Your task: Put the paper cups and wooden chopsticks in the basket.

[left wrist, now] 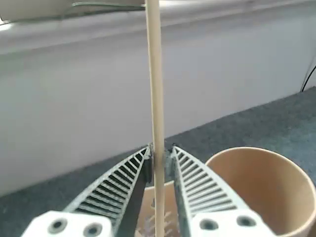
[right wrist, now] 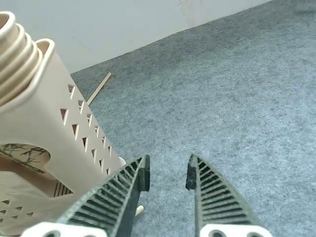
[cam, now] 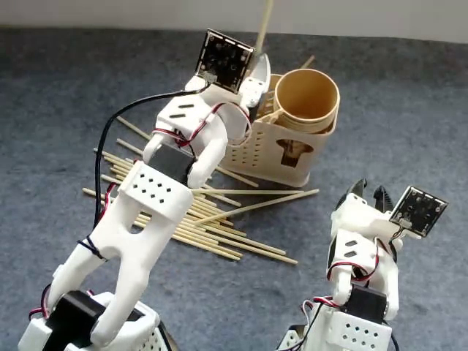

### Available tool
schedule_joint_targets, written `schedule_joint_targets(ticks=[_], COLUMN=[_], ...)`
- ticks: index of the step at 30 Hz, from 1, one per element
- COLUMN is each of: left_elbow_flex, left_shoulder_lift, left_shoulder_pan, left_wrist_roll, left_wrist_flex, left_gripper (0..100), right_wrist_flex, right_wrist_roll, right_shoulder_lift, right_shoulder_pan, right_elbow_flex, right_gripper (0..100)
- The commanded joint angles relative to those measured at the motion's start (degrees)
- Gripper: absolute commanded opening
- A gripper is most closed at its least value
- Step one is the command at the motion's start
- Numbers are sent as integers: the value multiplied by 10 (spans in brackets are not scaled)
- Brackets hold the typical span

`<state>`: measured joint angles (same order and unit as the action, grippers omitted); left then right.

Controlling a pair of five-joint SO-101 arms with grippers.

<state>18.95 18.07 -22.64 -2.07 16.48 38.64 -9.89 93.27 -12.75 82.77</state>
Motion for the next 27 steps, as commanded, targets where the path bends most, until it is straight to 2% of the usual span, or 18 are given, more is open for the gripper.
schedule_joint_targets(ticks=[1,14,23,27], left_elbow_flex=[-23,-142,-138,-138], left_shoulder_lift=[4,6,117,155], left_shoulder_pan=[10,10,9,14], left_wrist_roll=[-29,-29,-28,21], left_wrist_flex=[61,304,433,513], left_gripper=[116,112,111,111], right_wrist_flex=[-15,-15,-15,-15], right_wrist_roll=[6,6,6,6], right_shoulder_lift=[10,10,10,10], right_shoulder_pan=[-1,-1,-1,-1], right_elbow_flex=[-5,-5,-4,-4], right_gripper=[128,128,128,128])
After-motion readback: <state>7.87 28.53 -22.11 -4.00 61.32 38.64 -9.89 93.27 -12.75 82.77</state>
